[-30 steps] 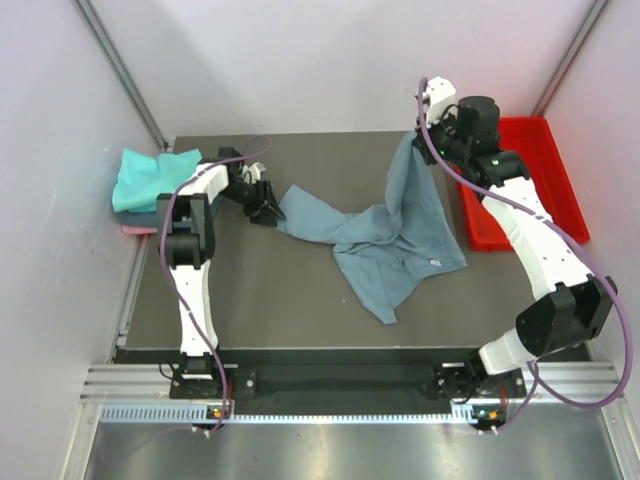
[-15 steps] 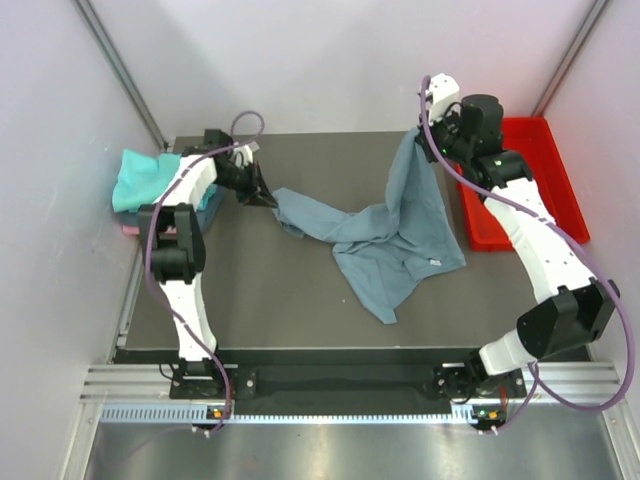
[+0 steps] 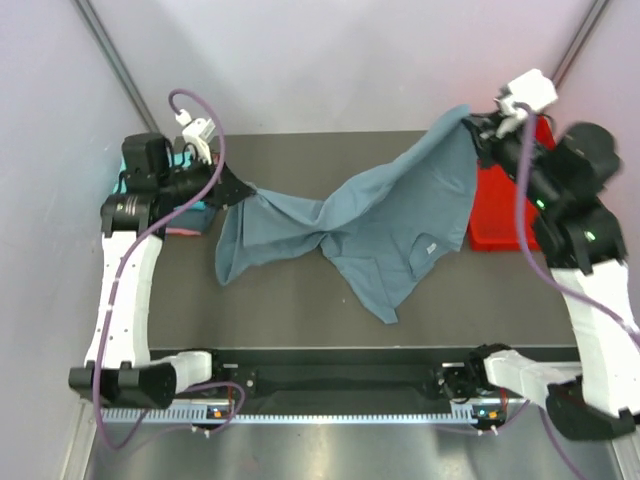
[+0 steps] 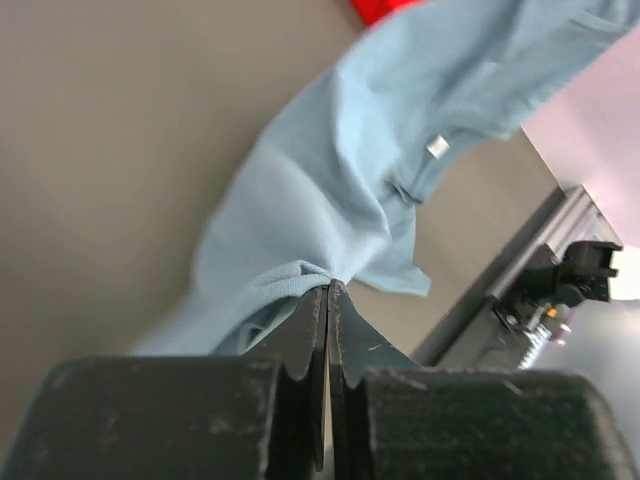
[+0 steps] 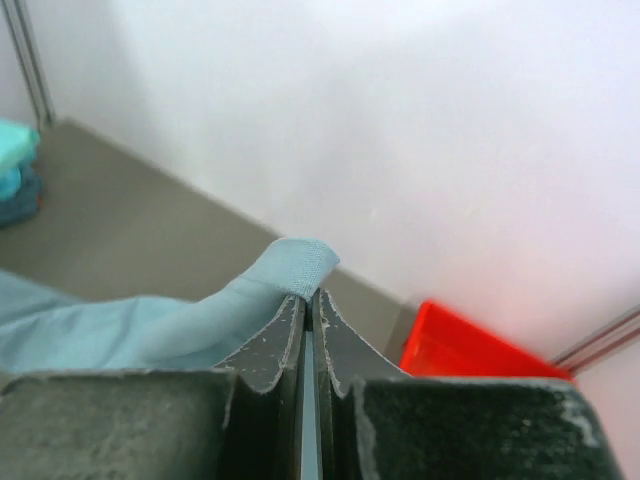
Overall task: Fold and stack the t-shirts
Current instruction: Flatten the tshirt out
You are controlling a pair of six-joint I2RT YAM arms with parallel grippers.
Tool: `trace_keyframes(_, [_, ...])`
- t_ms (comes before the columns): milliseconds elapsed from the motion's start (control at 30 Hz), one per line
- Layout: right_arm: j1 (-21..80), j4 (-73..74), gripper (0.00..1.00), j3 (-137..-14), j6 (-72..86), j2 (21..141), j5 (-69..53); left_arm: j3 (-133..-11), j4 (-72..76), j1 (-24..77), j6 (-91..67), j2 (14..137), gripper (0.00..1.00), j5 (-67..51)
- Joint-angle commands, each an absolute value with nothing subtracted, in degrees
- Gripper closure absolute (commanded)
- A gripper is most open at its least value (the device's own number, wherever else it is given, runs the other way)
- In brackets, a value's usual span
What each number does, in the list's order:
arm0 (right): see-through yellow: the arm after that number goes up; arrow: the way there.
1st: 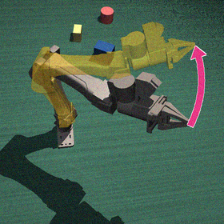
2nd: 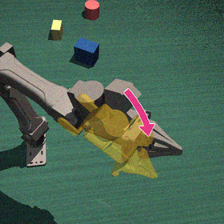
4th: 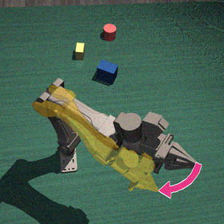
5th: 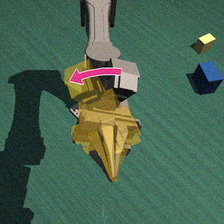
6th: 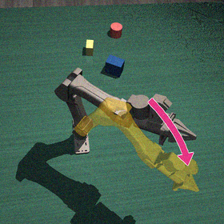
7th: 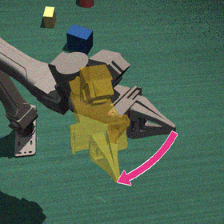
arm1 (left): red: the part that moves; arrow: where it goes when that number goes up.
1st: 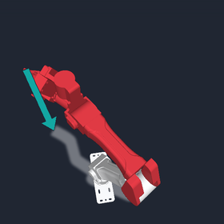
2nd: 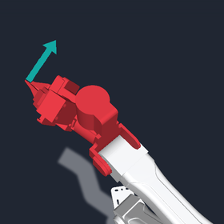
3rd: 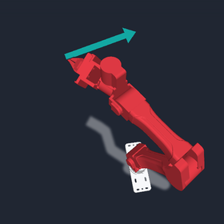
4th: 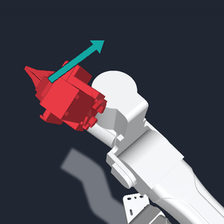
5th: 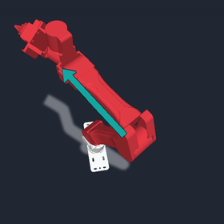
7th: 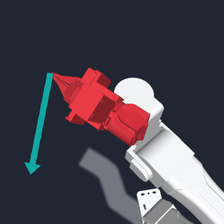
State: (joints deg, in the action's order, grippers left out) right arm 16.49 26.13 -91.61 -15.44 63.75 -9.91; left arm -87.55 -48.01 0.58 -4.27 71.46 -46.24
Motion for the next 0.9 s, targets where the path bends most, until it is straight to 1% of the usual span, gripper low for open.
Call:
trace_keyframes(0, [17.1,21.7,1.0,-94.6,-16.5,59.0,-10.4,-86.3,-38.1,0.4,-4.0,67.6,1.0,-46.4])
trace_keyframes(67, [17.0,19.9,1.0,-95.0,-16.2,59.0,-10.0,-85.7,-36.6,0.4,-5.4,67.1,1.0,-43.4])
trace_keyframes(167, [17.0,16.7,1.0,-94.0,-15.9,61.0,-10.9,-86.0,-36.7,0.4,-5.5,70.4,1.0,-40.8])
trace_keyframes(267, [17.1,12.2,1.0,-89.0,-16.0,63.8,-13.4,-87.1,-38.8,0.4,-5.7,77.6,1.0,-38.0])
trace_keyframes(300, [17.0,11.0,1.0,-85.8,-16.2,65.7,-13.9,-87.4,-39.2,0.4,-5.9,82.0,1.0,-37.5])
trace_keyframes(367, [17.0,7.9,1.0,-83.1,-16.0,68.4,-13.6,-89.5,-40.8,0.4,-5.7,87.2,1.0,-37.5])
trace_keyframes(433, [17.0,6.4,1.0,-79.8,-16.5,73.2,-12.7,-90.9,-41.2,0.4,-4.7,94.7,1.0,-38.1])
trace_keyframes(533, [16.0,4.1,1.0,-78.3,-15.7,81.0,-10.4,-96.9,-41.7,0.4,-4.0,104.9,1.0,-38.1])
trace_keyframes(567, [15.5,3.4,1.0,-79.5,-15.2,83.2,-10.0,-98.8,-41.8,0.4,-4.1,110.0,1.0,-38.2])
trace_keyframes(600, [15.0,3.4,1.0,-80.7,-14.8,87.6,-9.6,-101.0,-42.0,0.4,-4.1,112.4,1.0,-38.5])
trace_keyframes(667, [14.0,3.9,1.0,-85.9,-13.2,92.4,-8.1,-108.6,-42.1,0.4,-4.1,119.2,1.0,-37.7])
trace_keyframes(700, [13.6,4.2,1.0,-88.1,-12.5,96.8,-7.6,-111.6,-42.4,0.4,-4.6,121.4,1.0,-37.5])
trace_keyframes(733, [12.9,4.9,1.0,-90.6,-11.2,98.9,-7.0,-117.3,-42.5,0.4,-4.7,123.3,1.0,-37.4])
trace_keyframes(767, [12.6,6.2,1.0,-95.3,-10.6,101.1,-6.8,-119.7,-42.6,0.4,-4.9,126.6,1.0,-36.8])
trace_keyframes(833, [12.2,7.3,1.0,-99.3,-10.1,106.4,-6.3,-124.3,-42.5,0.4,-5.2,129.0,1.0,-36.3])
trace_keyframes(867, [12.2,8.4,1.0,-101.0,-10.1,107.9,-6.3,-124.5,-42.2,0.4,-5.4,129.8,0.8,-36.3])
